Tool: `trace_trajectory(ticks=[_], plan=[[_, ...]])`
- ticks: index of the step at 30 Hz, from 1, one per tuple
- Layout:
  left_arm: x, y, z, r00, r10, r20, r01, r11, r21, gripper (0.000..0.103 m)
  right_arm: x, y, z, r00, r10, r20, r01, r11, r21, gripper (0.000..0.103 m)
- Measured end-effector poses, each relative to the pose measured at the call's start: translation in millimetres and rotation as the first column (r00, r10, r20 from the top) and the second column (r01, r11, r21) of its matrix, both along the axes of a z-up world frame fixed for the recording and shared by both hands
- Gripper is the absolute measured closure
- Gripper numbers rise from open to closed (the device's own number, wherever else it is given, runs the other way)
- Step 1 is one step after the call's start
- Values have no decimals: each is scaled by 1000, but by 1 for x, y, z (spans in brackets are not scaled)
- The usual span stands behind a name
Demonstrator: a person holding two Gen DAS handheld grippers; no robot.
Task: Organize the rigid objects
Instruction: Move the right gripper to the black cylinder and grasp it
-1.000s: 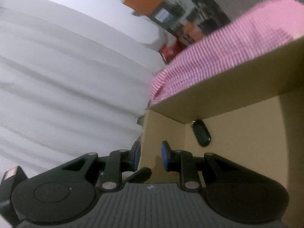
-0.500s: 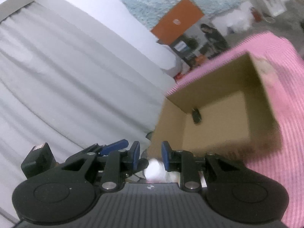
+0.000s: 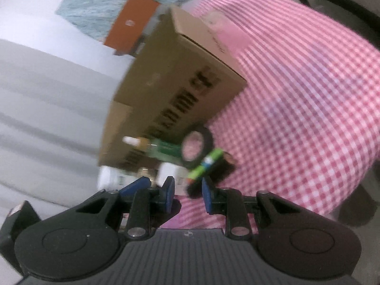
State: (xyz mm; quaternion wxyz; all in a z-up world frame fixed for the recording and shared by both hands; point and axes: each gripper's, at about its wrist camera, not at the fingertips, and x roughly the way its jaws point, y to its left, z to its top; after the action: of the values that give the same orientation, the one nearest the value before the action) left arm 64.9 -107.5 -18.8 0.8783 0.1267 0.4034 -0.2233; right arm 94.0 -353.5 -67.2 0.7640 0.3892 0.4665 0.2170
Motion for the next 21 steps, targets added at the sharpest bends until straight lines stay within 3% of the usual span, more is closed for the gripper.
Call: trace_trajectory(ticks=[3,4,5,7,15,21], plan=[[6,-6,-8,1000,-17,-12,17,1000,25,48,2,2,-9,1000,1,-18,-2,1000,-30,75],[7,-7,-10,1000,-20,-12,20,999,35,49,4,4,-11,1000,3,-20,-4,999,-46,71],[9,-9,-12,1000,-23,-13,24,999,47,50,6,7,-13,1000,3,-22,-5,998,-61,59],[11,-12,-17,999,-32,-20,34,997,64,58,9,11,-15,1000,7,-17,-8,997,-83,51],[9,-20,-25,997,-61,-41,64,995,79,75,20,21,-26,1000,3,-4,-4,996,-94,54],[8,-22,-27,993,-84,-82,89,995,54,80,24,21,-28,1000,2,-1,-2,996,-90,63]])
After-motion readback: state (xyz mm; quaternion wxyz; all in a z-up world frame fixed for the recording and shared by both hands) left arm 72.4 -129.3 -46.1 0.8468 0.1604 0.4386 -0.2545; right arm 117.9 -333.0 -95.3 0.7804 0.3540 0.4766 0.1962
